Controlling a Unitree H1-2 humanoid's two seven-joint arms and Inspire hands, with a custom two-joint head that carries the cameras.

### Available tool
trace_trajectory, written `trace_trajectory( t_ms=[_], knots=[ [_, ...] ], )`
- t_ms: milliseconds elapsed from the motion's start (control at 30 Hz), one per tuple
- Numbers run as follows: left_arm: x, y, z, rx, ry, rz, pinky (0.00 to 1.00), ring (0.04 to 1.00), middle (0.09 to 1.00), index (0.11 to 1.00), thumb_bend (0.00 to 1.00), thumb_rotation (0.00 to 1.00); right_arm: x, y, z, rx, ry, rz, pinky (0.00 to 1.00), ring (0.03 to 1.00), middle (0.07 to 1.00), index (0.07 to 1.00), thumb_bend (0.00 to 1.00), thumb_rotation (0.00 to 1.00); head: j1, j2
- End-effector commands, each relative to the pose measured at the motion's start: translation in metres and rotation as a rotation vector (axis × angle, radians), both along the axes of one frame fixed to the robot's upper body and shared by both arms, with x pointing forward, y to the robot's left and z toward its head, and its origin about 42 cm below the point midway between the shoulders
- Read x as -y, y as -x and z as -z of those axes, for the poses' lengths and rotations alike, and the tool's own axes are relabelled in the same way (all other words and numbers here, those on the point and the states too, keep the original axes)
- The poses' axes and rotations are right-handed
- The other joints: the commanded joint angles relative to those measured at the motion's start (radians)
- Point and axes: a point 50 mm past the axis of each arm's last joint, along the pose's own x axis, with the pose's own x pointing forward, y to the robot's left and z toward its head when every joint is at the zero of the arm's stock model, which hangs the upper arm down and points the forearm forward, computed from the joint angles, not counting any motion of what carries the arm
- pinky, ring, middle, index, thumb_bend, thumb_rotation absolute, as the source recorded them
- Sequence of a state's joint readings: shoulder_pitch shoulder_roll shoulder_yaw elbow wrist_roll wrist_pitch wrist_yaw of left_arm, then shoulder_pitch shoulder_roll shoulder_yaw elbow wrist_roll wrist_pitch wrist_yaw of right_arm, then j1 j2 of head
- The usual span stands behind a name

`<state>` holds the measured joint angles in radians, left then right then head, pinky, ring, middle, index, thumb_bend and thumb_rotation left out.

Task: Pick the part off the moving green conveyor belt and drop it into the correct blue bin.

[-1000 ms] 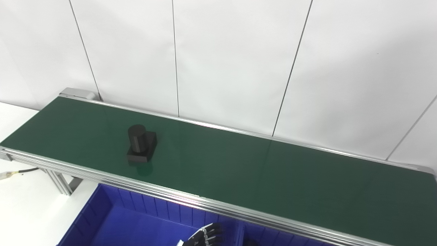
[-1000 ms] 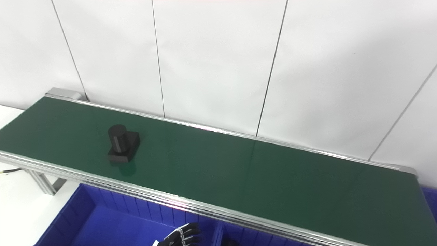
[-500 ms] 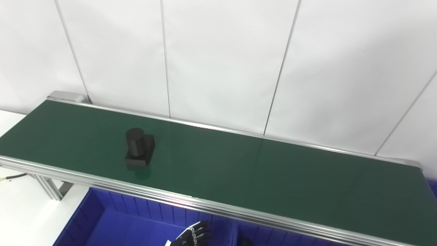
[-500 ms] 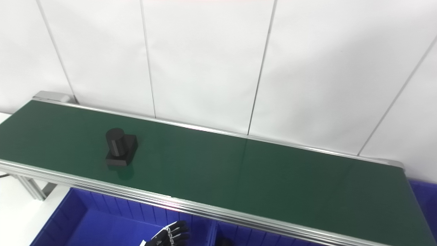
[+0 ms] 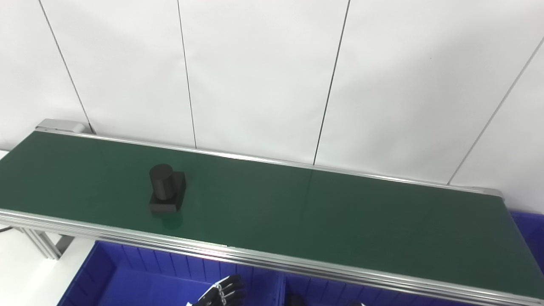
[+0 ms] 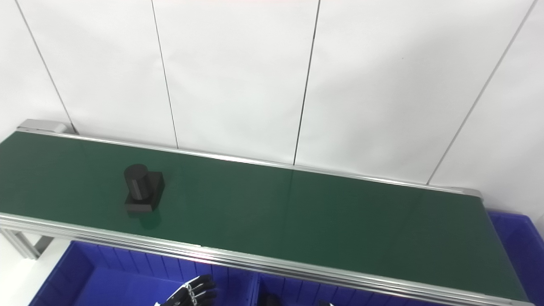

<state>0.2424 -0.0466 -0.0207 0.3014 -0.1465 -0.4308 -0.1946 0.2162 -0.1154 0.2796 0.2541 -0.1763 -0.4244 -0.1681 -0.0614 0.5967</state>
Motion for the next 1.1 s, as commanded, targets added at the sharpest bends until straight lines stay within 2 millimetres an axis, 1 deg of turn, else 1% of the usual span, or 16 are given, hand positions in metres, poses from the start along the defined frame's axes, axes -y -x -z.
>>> trace_trajectory(
  t_ms=[0, 33, 167, 300, 467, 600, 667, 767, 867, 933, 1067],
  knots=[
    [-0.003, -0.003, -0.011, 0.072, 0.005, -0.003, 0.76, 0.759, 0.796, 0.806, 0.51, 0.0, -0.005, -0.004, -0.01, 0.075, -0.022, 0.0, 0.69, 0.771, 0.836, 0.841, 0.65, 0.0, -0.013, -0.001],
    [-0.003, -0.004, -0.011, 0.073, 0.009, -0.004, 0.76, 0.761, 0.796, 0.807, 0.51, 0.0, -0.007, -0.004, -0.01, 0.074, -0.02, 0.001, 0.69, 0.769, 0.837, 0.84, 0.65, 0.0, -0.031, -0.001],
    [-0.005, -0.005, -0.011, 0.075, 0.019, 0.0, 0.79, 0.778, 0.805, 0.81, 0.5, 0.0, -0.008, -0.004, -0.008, 0.068, -0.023, 0.002, 0.69, 0.77, 0.836, 0.838, 0.65, 0.0, -0.036, 0.005],
    [-0.007, -0.005, -0.011, 0.079, 0.012, 0.007, 0.76, 0.774, 0.811, 0.815, 0.51, 0.0, -0.008, -0.007, -0.009, 0.074, -0.015, -0.007, 0.71, 0.784, 0.841, 0.846, 0.61, 0.0, -0.036, 0.006],
    [-0.006, -0.007, -0.012, 0.082, 0.028, 0.002, 0.78, 0.775, 0.803, 0.802, 0.53, 0.0, -0.007, -0.012, -0.01, 0.078, -0.007, -0.011, 0.69, 0.771, 0.846, 0.843, 0.62, 0.0, -0.018, 0.01],
    [-0.006, -0.007, -0.014, 0.086, 0.022, -0.004, 0.77, 0.771, 0.8, 0.801, 0.53, 0.0, -0.006, -0.02, -0.013, 0.094, 0.001, -0.027, 0.7, 0.776, 0.838, 0.85, 0.61, 0.0, -0.031, 0.004],
    [-0.006, -0.009, -0.012, 0.083, 0.02, -0.008, 0.77, 0.77, 0.795, 0.8, 0.54, 0.0, -0.007, -0.027, -0.016, 0.107, -0.008, -0.04, 0.71, 0.783, 0.844, 0.848, 0.62, 0.0, -0.034, 0.001],
    [-0.005, -0.01, -0.012, 0.078, 0.025, -0.012, 0.77, 0.769, 0.793, 0.794, 0.53, 0.0, -0.009, -0.044, -0.024, 0.138, -0.01, -0.078, 0.71, 0.783, 0.847, 0.851, 0.62, 0.0, -0.03, -0.003],
    [-0.004, -0.012, -0.012, 0.082, 0.014, -0.004, 0.75, 0.762, 0.792, 0.795, 0.52, 0.0, -0.012, -0.061, -0.034, 0.179, -0.007, -0.105, 0.71, 0.782, 0.836, 0.849, 0.62, 0.0, -0.013, -0.003],
    [-0.004, -0.014, -0.012, 0.085, 0.003, 0.008, 0.74, 0.757, 0.792, 0.799, 0.53, 0.0, -0.017, -0.075, -0.046, 0.213, -0.008, -0.128, 0.69, 0.776, 0.827, 0.846, 0.64, 0.0, -0.002, -0.002],
    [-0.004, -0.018, -0.014, 0.092, -0.003, 0.022, 0.74, 0.756, 0.791, 0.795, 0.54, 0.0, -0.029, -0.103, -0.076, 0.238, -0.005, -0.177, 0.71, 0.784, 0.829, 0.85, 0.67, 0.0, 0.029, -0.002]
  ],
)
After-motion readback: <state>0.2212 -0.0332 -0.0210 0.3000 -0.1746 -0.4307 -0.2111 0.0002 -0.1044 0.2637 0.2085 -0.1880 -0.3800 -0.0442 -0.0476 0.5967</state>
